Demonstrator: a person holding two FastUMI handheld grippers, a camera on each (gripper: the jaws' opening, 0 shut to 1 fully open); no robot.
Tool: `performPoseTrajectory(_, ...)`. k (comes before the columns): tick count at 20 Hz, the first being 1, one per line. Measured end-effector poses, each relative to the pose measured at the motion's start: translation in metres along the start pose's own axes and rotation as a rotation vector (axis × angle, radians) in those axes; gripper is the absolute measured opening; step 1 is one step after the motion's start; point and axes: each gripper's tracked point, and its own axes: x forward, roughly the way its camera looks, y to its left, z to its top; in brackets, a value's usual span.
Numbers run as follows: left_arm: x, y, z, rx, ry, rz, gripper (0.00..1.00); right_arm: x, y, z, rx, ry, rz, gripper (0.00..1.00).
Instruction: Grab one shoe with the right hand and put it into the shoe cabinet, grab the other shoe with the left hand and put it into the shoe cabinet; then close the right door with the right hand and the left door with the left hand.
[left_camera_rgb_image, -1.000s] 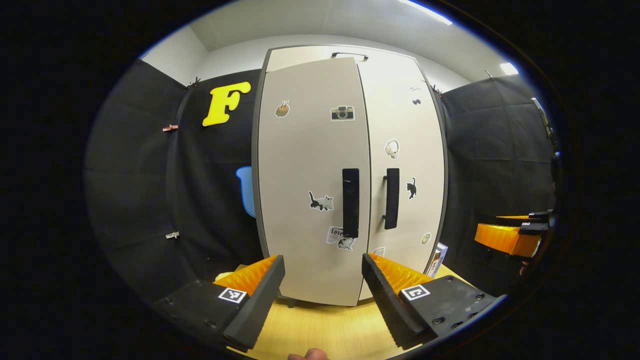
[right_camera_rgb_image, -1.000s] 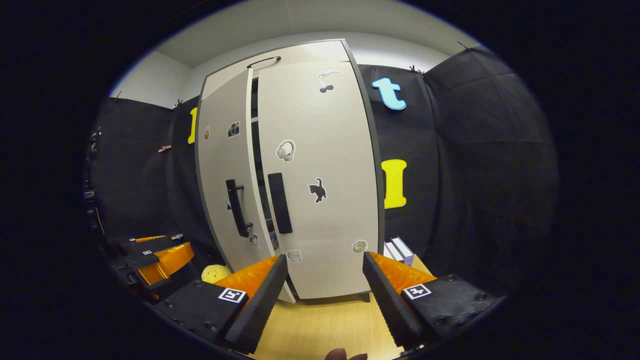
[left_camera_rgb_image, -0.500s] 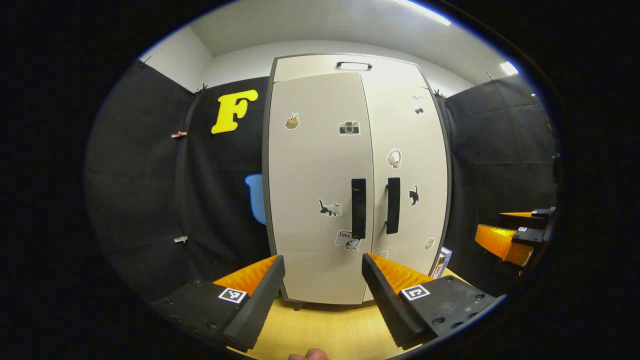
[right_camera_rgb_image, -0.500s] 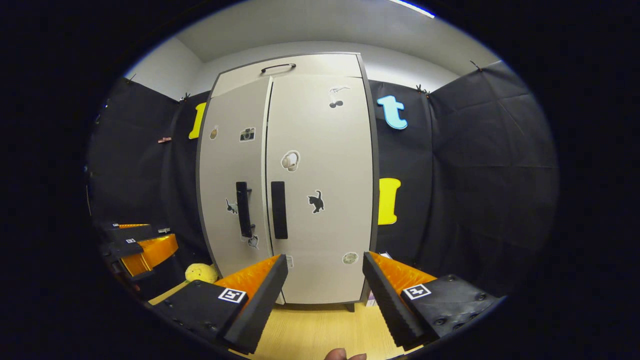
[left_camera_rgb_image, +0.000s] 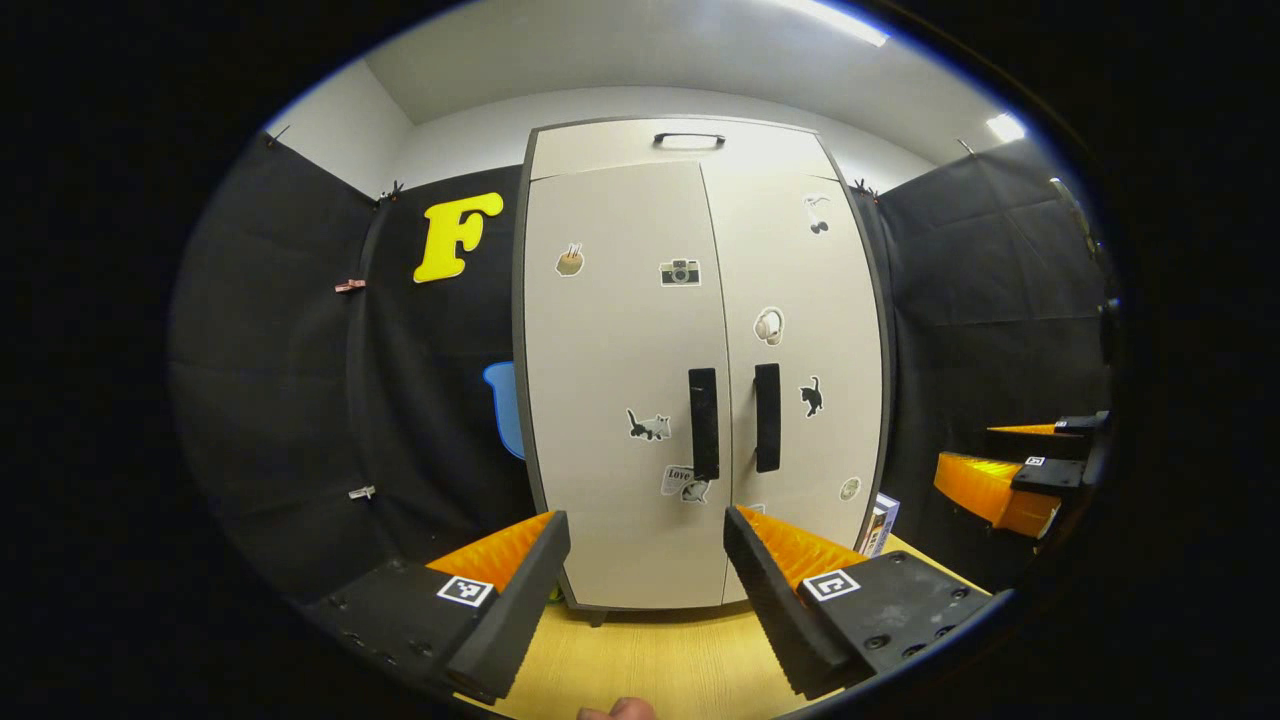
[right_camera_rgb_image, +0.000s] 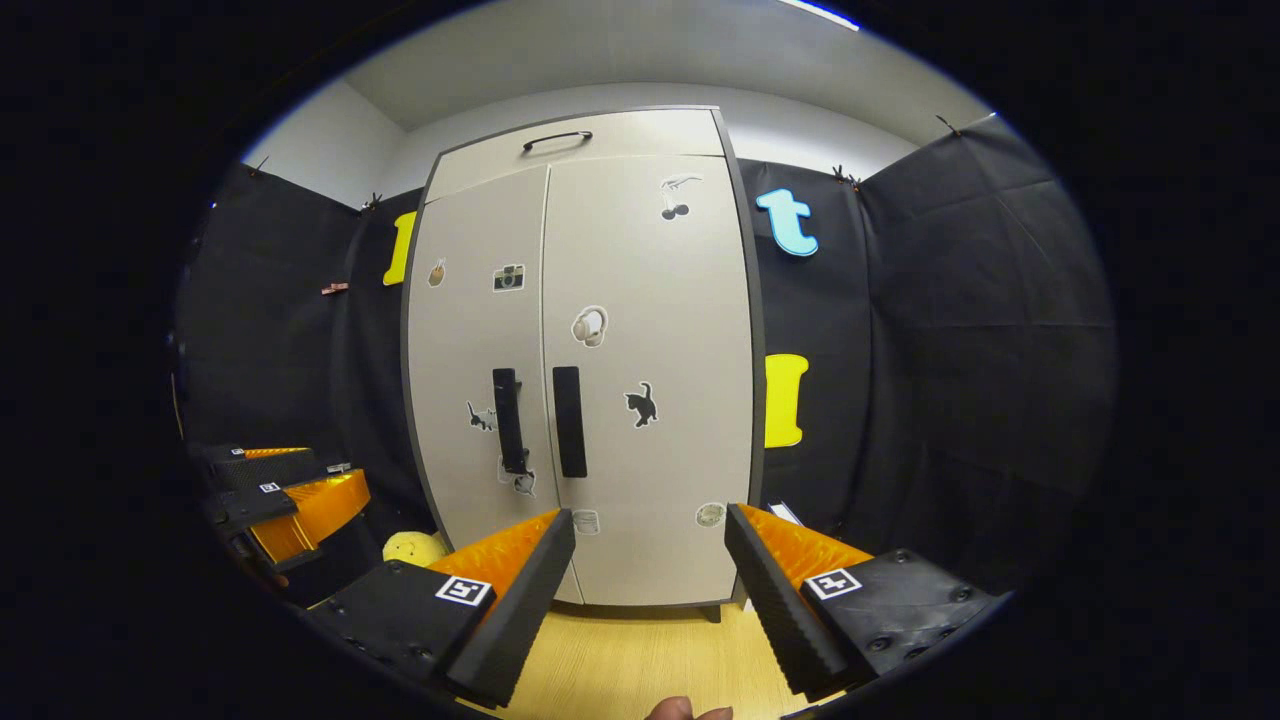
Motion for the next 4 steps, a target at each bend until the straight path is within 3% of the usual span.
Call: performPoseTrajectory(4, -0.0005, 0.0011, -0.0002, 0.003, 0.003, 0.004, 0.96, -0.0009, -0.0010, 0.0011, 0.004, -0.006, -0.002, 0.98)
